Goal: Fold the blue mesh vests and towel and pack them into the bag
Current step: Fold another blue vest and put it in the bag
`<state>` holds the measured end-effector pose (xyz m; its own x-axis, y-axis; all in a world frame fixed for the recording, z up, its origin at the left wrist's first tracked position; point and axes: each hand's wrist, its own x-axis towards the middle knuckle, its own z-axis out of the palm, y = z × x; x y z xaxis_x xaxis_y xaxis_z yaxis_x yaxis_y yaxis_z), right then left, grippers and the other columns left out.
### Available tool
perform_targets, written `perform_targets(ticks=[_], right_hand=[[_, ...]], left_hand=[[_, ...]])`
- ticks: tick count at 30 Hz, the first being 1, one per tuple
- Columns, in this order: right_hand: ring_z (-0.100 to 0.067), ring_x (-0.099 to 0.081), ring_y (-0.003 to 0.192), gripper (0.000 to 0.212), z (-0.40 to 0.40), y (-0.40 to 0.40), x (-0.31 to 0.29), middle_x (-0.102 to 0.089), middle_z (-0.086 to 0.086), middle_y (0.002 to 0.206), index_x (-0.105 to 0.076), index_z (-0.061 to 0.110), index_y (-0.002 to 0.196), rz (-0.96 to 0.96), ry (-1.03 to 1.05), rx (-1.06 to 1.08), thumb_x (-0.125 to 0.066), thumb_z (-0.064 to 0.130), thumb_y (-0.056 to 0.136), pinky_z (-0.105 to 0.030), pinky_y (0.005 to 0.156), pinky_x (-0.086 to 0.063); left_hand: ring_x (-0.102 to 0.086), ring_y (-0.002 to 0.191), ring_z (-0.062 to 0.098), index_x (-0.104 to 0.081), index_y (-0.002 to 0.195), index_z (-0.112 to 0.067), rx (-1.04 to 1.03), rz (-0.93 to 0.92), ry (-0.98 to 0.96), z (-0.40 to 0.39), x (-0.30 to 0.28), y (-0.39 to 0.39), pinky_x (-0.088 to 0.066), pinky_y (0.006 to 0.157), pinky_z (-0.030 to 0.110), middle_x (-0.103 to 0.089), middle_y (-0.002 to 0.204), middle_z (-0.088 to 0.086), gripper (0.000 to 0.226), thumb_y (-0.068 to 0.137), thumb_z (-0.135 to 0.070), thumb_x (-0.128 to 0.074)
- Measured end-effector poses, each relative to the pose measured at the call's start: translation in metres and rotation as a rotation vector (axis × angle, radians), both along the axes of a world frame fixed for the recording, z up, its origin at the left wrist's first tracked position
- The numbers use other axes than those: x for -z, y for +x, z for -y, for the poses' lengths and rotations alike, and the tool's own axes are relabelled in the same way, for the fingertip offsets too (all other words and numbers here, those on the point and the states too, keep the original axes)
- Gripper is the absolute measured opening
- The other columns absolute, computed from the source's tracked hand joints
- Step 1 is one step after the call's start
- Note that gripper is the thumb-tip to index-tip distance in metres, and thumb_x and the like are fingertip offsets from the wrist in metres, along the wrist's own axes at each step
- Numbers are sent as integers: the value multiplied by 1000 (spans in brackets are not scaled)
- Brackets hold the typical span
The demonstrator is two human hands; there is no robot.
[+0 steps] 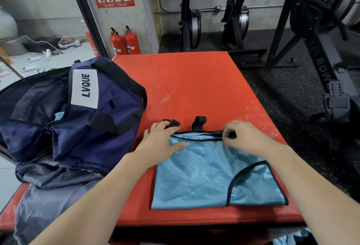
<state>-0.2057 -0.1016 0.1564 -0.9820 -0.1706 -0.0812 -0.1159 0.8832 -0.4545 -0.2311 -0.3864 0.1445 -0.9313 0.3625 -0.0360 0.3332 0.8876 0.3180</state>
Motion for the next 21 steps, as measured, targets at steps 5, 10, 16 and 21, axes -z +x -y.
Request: perform_targets(ticks=[5,10,16,21], right_hand=[[11,-53,52,4,-2,0,0,-64,9,104,-63,23,93,-33,-83,48,-64,27,95,-10,52,-40],[-11,-58,104,18,-14,0,-1,-63,15,108,-64,37,95,79,6,17,-76,38,81,-44,98,-45],[-13,-58,104,25,-32,0,0,-64,18,103,-60,44,90,44,33,115,-72,22,84,-47,101,-43],[-13,-63,95,10,-42,1,5,-70,13,98,-66,43,89,-27,-27,195,-71,34,88,-42,91,-52]], left_hand=[[-17,144,21,-36,150,-36,-107,25,101,-4,2,-2,-20,116,47,-23,157,-1,74,87,-74,-46],[-2,148,20,-38,147,-45,-45,34,48,2,-1,-4,-15,119,52,-5,165,-1,68,85,-64,-62],[-29,139,18,-70,117,-36,-61,-180,71,5,-4,-7,-24,111,43,-40,151,-5,26,93,-43,-64],[-48,106,17,-73,96,-25,-223,-198,197,-4,-2,-6,-38,88,30,-53,109,-9,9,89,-30,-70]])
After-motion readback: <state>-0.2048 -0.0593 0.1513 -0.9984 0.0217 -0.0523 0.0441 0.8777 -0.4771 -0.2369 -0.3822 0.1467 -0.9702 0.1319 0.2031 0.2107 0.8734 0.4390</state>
